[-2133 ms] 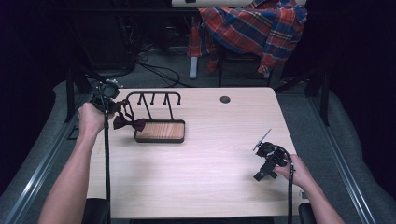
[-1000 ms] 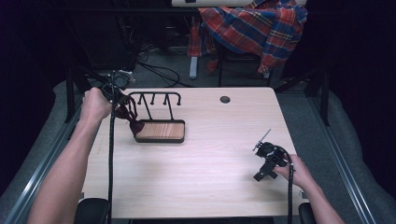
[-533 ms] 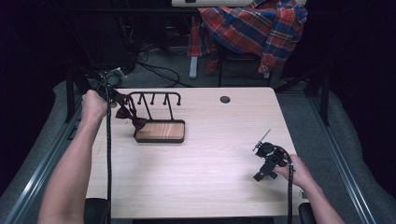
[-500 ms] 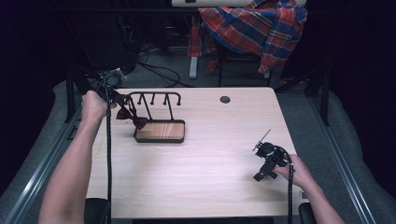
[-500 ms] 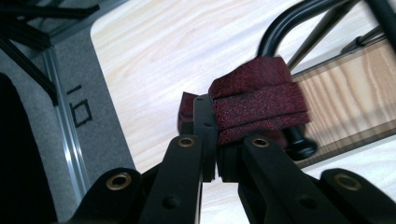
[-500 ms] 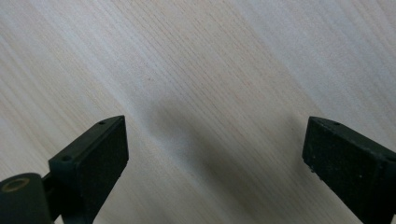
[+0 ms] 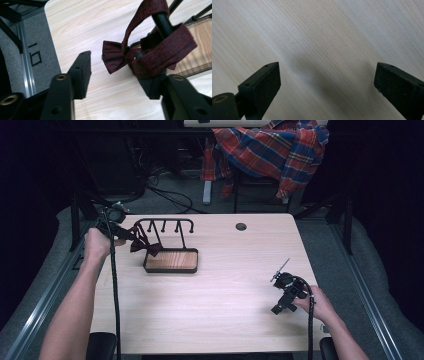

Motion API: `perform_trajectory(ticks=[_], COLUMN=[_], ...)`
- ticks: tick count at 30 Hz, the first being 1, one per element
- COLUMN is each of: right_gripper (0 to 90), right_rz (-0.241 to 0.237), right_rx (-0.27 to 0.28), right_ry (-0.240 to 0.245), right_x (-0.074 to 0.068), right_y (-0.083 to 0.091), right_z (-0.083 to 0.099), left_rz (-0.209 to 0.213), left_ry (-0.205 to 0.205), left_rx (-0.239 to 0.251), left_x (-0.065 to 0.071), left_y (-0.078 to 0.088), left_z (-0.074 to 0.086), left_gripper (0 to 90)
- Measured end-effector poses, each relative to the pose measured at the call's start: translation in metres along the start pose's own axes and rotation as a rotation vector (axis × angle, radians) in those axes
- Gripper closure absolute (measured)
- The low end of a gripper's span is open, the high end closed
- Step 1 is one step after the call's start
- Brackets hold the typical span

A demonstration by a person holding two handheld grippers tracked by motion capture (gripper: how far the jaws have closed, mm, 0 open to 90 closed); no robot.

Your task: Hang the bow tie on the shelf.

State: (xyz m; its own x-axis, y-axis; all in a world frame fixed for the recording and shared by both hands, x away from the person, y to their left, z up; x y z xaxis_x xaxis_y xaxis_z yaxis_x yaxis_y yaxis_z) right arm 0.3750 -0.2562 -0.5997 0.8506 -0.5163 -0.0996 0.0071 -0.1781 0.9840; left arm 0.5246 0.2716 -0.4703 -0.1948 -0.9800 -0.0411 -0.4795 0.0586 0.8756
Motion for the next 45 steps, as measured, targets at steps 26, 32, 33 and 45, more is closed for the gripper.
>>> perform_trajectory(ticks=[26, 32, 33, 45], right_gripper=[6.7, 6.7, 6.7, 6.7], right_rz=[0.008, 0.002, 0.006, 0.010], right_rx=[0.001, -0.010, 0.004, -0.001], right_ry=[-0.001, 0.010, -0.002, 0.004], right_x=[0.000, 0.001, 0.000, 0.000], right_y=[0.000, 0.001, 0.000, 0.001], right_z=[0.000, 0.000, 0.000, 0.000], left_rz=[0.118, 0.117, 0.121, 0.120], left_ry=[0.038, 0.047, 0.047, 0.074], left_rx=[0.104, 0.113, 0.116, 0.120], left_x=[0.006, 0.008, 0.010, 0.017], left_y=[0.037, 0.046, 0.047, 0.051], left_z=[0.013, 0.019, 0.022, 0.056], left_gripper=[3.1, 0.0, 0.0, 0.0])
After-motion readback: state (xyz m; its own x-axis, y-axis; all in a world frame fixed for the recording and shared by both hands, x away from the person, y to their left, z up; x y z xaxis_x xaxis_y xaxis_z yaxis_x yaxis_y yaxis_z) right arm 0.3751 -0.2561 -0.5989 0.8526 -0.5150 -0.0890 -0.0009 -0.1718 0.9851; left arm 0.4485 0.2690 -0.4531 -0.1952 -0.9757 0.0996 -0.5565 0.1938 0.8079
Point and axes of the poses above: each handheld gripper's, and its own axes: y roughly backward along the jaws, z roughly out of its underside, x roughly to its right, the point moved 6 cm from there along -y, roughly forward along the jaws, and after that the axes turned 12 degrees about y, right-handed, at the moved point
